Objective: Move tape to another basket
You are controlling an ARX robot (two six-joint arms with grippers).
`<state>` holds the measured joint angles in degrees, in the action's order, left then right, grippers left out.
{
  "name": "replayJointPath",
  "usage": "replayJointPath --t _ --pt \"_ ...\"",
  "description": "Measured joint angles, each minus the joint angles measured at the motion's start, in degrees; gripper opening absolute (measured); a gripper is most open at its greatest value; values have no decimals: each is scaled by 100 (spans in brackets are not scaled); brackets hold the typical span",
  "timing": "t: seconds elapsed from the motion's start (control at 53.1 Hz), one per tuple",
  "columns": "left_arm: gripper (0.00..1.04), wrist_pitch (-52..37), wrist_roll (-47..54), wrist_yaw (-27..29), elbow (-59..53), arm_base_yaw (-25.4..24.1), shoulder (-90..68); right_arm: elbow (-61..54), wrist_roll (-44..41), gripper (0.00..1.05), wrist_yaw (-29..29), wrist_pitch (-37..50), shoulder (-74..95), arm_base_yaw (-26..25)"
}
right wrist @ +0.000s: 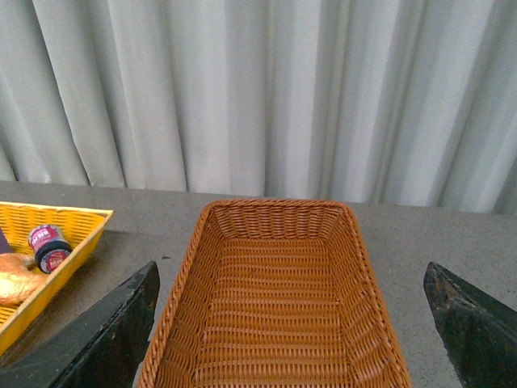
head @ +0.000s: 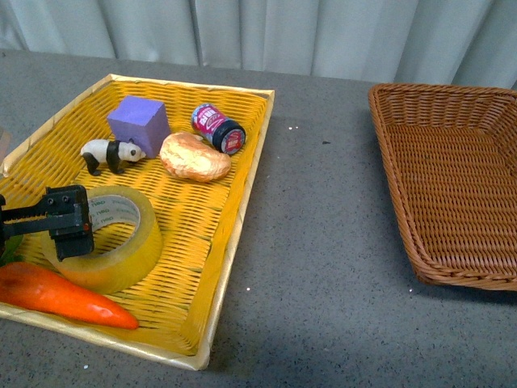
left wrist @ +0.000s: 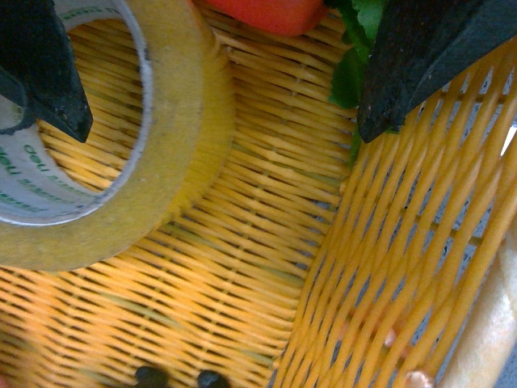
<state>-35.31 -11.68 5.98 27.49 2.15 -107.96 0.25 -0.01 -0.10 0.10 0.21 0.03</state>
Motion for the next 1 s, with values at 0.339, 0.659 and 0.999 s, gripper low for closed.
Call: replayJointPath --t 0.339,0.659,0.999 --pt "77 -39 17 7 15 -17 -151 0 0 96 0 0 0 0" --pt "28 -149 28 -24 -31 116 13 0 0 96 0 0 0 0" --pt "16 382 90 -247 269 994 1176 0 0 96 0 0 0 0"
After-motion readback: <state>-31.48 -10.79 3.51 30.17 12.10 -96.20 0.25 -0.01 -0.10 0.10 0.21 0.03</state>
